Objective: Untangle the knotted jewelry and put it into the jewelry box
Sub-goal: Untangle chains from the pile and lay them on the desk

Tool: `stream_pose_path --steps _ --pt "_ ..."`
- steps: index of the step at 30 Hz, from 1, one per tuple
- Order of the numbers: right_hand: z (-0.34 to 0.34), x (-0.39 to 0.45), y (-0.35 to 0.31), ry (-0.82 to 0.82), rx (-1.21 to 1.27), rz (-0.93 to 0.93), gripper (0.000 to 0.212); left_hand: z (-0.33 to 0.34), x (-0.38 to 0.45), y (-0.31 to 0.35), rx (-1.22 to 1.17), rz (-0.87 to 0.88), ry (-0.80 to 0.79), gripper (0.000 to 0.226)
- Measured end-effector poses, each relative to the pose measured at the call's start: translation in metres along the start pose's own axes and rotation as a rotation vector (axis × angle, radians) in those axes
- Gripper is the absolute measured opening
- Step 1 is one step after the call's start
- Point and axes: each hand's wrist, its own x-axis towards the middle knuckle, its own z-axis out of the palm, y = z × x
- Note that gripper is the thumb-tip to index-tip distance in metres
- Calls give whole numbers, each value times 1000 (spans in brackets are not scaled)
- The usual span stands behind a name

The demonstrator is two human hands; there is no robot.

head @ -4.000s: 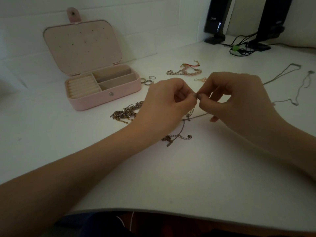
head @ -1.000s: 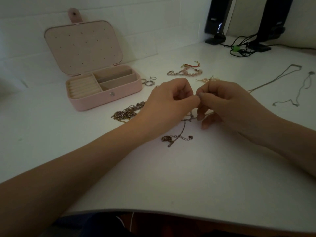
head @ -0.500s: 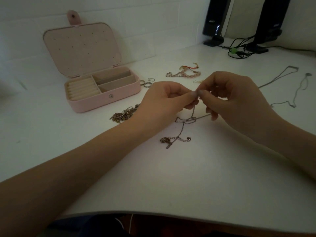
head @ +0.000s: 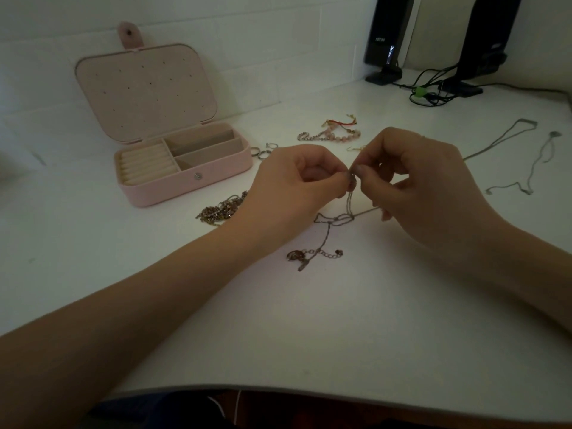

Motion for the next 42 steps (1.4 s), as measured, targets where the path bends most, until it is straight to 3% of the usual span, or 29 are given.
stream_pose_path --steps 6,9,12,20,28,35,42 --pt "1 -1 -5 -118 54 113 16 0 0 -5 164 157 44 5" --pt "0 2 -6 -200 318 335 19 0 1 -9 332 255 56 6" --pt "-4 7 -6 -199 478 455 20 -2 2 -9 289 233 75 6" --pt "-2 4 -4 -127 371 286 2 -1 1 -6 164 194 85 7" --pt "-2 0 -7 -48 125 155 9 2 0 -8 273 285 99 6" --pt "-2 4 -4 -91 276 316 11 1 0 -7 242 244 116 4" --pt "-4 2 -5 -128 338 269 6 0 0 -6 224 202 109 8"
